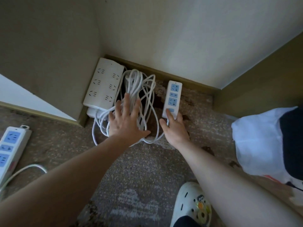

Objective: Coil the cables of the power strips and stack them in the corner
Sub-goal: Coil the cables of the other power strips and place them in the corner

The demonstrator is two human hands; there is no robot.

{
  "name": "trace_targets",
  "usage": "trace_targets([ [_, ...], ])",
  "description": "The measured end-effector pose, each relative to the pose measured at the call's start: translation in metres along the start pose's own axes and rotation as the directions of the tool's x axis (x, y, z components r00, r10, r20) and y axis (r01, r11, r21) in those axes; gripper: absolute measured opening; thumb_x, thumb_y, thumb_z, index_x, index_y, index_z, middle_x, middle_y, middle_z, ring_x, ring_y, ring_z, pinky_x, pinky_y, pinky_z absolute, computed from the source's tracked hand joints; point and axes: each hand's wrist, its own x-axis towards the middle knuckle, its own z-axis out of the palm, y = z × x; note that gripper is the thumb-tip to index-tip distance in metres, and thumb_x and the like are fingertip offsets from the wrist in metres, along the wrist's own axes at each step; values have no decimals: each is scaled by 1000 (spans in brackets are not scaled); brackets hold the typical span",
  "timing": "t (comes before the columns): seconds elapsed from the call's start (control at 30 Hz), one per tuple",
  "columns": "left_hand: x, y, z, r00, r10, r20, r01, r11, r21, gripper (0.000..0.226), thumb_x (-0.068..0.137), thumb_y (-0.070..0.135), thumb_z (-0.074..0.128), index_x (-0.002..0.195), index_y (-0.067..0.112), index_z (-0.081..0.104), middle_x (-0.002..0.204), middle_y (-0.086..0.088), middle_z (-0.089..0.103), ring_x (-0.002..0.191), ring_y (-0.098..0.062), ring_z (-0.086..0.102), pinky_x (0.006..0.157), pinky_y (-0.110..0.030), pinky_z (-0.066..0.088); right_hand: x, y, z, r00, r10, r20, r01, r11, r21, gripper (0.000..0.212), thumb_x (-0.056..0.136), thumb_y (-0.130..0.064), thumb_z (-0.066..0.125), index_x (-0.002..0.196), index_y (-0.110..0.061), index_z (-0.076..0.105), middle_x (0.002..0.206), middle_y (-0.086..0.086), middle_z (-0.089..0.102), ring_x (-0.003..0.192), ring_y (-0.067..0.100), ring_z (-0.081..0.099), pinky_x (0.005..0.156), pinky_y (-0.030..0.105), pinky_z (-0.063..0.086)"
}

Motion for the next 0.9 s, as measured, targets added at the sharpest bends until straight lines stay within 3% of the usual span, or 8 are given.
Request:
trace_targets([
  [0.17, 24, 10, 10, 998, 63, -6, -62, 993, 97, 115, 78, 73, 50, 150, 17, -21, 154, -10, -33, 146, -37, -8, 117, -48, 8, -1, 3, -2, 998, -32, 44, 38, 991, -126, 74, 92, -75, 34, 155, -50, 4, 167, -5, -11, 150, 30, 21, 101, 42, 45],
  [0.43, 68, 8, 6, 997, 72, 6, -71, 966, 248, 78, 95, 53, 32, 154, 15, -2, 158, -10, -26, 145, -30, 10, 115, -43, 19, 4, 3, -7, 987, -162, 18, 161, 954, -252, 68, 103, -35, 43, 158, -37, 4, 166, 9, -11, 140, 38, 36, 106, 47, 46],
  [0.53, 67, 5, -2, 994, 92, 51, -99, 981, 168, 80, 95, 57, 33, 154, 18, -4, 158, -6, -27, 147, -28, 4, 117, -43, 16, -5, 7, 0, 979, -204, 11, 200, 946, -255, 69, 102, -35, 45, 158, -37, 4, 164, 7, -21, 143, 39, 33, 104, 47, 47],
  [0.6, 60, -4, -7, 990, 132, 49, -137, 983, 126, 86, 92, 64, 34, 154, 22, -7, 158, -5, -27, 148, -26, -3, 118, -44, 10, -11, 7, 10, 978, -205, 35, 208, 955, -210, 67, 103, -41, 42, 158, -39, 3, 163, 3, -27, 152, 34, 13, 115, 47, 36],
  [0.7, 33, -26, 0, 973, 228, -35, -209, 935, 287, 83, 88, 70, 13, 152, 23, -13, 159, -10, -22, 148, -28, -8, 119, -47, 0, -12, 5, 18, 981, -190, 32, 192, 959, -208, 64, 105, -43, 37, 158, -40, 2, 162, 2, -31, 154, 28, -4, 121, 48, 25],
  [0.8, 14, -43, 12, 981, 192, 31, -194, 954, 229, 80, 86, 66, -1, 149, 22, -21, 158, -11, -25, 148, -31, -10, 120, -44, -3, -12, 0, 11, 983, -175, 58, 183, 961, -208, 64, 105, -41, 39, 158, -39, 4, 164, 2, -27, 154, 28, 4, 121, 46, 26],
  [0.9, 15, -35, 13, 987, 132, 90, -148, 968, 203, 75, 92, 63, 7, 148, 23, -23, 157, -10, -27, 147, -32, -15, 120, -44, -4, -19, -11, -4, 989, -142, 52, 150, 956, -251, 65, 103, -38, 46, 158, -35, 12, 168, 7, -8, 152, 32, 13, 119, 47, 28],
])
